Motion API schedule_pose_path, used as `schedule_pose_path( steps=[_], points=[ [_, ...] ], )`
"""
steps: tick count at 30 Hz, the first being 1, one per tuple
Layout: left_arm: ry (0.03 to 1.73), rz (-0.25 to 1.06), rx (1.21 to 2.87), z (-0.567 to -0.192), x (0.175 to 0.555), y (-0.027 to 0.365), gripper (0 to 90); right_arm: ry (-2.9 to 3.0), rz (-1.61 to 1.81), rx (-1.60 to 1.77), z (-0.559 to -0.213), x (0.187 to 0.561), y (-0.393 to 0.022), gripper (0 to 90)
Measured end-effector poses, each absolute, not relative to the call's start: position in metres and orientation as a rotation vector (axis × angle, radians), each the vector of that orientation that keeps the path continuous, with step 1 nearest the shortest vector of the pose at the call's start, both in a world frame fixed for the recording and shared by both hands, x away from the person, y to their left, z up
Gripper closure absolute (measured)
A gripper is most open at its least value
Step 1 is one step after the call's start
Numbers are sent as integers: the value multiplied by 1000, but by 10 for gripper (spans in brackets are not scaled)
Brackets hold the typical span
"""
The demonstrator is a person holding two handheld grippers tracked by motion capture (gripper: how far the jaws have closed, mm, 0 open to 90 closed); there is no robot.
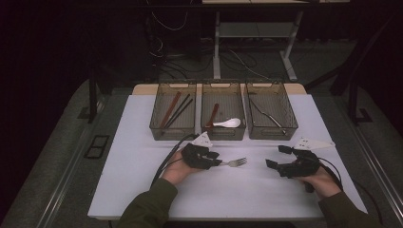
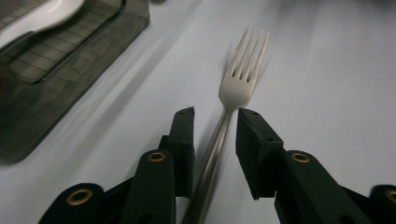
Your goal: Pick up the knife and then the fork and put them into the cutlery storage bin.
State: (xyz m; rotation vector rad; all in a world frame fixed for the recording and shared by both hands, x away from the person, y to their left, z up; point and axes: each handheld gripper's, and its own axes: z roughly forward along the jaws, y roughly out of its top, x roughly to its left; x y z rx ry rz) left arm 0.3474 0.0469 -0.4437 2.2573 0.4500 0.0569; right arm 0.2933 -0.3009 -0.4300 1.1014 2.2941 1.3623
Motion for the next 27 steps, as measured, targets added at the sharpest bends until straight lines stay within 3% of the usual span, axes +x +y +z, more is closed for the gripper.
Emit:
schedule_pose_path(
  steps=[17, 27],
  points=[
    [365, 36, 2318, -450, 341, 35, 833, 2334, 1331, 1063, -435, 293, -296, 177],
    [393, 44, 2321, -448, 339, 34, 843, 2335, 1352, 1128, -434, 296, -297, 161]
  ],
)
